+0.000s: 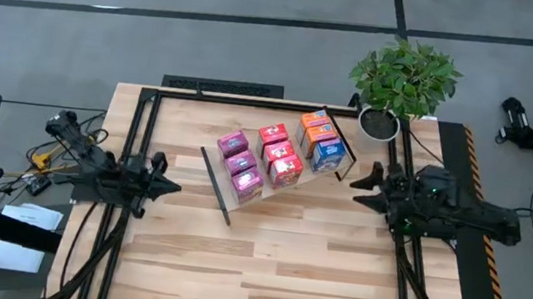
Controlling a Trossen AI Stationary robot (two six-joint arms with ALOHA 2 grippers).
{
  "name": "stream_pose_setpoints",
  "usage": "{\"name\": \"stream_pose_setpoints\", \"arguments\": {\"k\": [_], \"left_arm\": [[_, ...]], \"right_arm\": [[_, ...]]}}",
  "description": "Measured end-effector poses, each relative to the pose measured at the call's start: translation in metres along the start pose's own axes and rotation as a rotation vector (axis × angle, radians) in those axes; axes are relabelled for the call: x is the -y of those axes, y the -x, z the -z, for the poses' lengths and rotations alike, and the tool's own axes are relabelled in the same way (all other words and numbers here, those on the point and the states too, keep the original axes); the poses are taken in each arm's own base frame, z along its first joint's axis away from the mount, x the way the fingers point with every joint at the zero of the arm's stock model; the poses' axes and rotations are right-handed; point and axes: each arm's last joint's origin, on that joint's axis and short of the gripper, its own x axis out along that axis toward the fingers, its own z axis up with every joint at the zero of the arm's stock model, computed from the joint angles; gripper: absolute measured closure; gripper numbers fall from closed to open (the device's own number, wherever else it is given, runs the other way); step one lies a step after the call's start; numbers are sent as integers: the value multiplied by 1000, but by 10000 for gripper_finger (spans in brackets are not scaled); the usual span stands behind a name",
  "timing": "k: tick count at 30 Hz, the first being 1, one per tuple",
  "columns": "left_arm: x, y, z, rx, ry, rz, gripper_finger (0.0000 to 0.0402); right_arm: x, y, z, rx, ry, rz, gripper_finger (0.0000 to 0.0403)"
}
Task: Stack cereal on shelf
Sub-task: Return to Home Position
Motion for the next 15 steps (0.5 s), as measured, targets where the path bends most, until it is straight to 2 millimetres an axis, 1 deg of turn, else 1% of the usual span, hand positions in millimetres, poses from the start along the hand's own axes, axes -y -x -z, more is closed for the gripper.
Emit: {"name": "stream_pose_setpoints", "arguments": {"k": [3,5,6,7,8,15], "left_arm": [[-2,-1,15,-48,13,-2,402],[-4,0,19,-85,33,-25,402],[-5,0,21,-105,31,-38,402],[-5,-1,21,-107,39,-23,402],[-5,-1,21,-106,41,-11,402],[-9,-2,19,-83,3,-74,402]], "right_arm": [[6,-7,10,38,39,-15,148],[8,-11,16,79,61,-30,148],[11,-14,22,81,62,-33,148],[14,-16,29,77,65,-37,148],[14,-16,31,79,86,-38,148],[11,-20,37,32,271,-31,148]]}}
